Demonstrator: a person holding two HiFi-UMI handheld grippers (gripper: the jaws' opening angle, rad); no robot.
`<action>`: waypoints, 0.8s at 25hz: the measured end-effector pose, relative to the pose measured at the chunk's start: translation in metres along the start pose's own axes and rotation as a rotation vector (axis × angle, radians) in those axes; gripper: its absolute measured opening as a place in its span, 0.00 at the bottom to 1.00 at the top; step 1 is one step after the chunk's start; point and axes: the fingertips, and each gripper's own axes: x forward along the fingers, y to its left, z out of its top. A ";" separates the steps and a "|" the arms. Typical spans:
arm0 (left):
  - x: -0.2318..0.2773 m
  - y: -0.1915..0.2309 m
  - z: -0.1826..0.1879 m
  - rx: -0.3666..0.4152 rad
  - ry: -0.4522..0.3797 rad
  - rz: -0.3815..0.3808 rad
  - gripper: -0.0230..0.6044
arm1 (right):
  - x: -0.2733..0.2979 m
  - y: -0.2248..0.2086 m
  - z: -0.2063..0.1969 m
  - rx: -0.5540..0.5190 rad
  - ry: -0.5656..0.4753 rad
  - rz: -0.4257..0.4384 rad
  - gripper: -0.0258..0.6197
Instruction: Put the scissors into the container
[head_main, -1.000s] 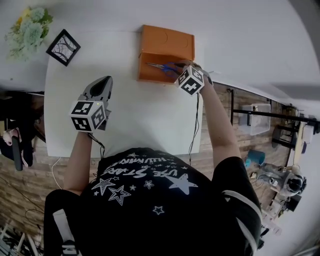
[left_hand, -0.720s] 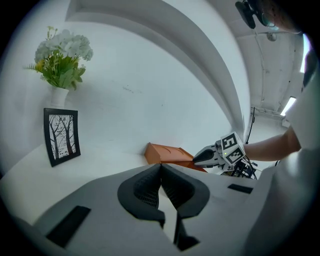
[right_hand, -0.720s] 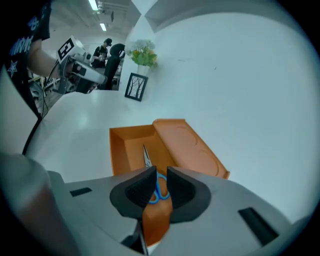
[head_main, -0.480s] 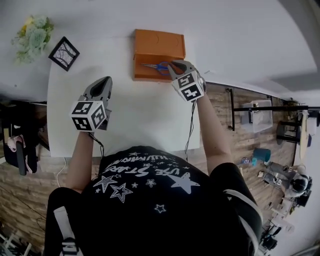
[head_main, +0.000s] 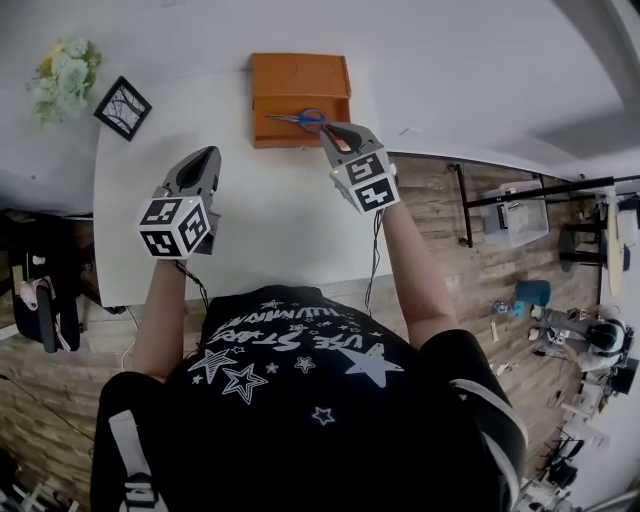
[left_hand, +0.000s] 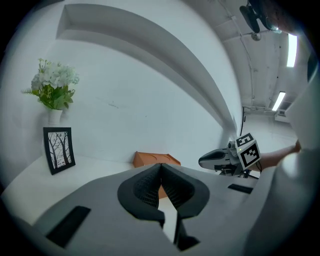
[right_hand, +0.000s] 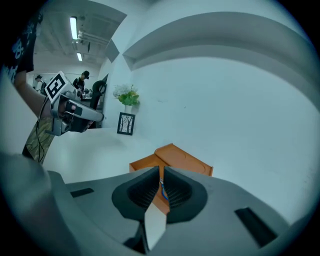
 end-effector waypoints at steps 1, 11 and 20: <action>-0.003 -0.006 0.000 0.004 -0.002 -0.004 0.07 | -0.006 0.003 0.000 0.004 -0.006 -0.006 0.13; -0.040 -0.061 -0.021 0.028 -0.004 -0.016 0.07 | -0.069 0.037 -0.027 0.098 -0.030 -0.058 0.12; -0.073 -0.105 -0.048 0.033 0.009 -0.015 0.07 | -0.124 0.057 -0.060 0.235 -0.059 -0.082 0.11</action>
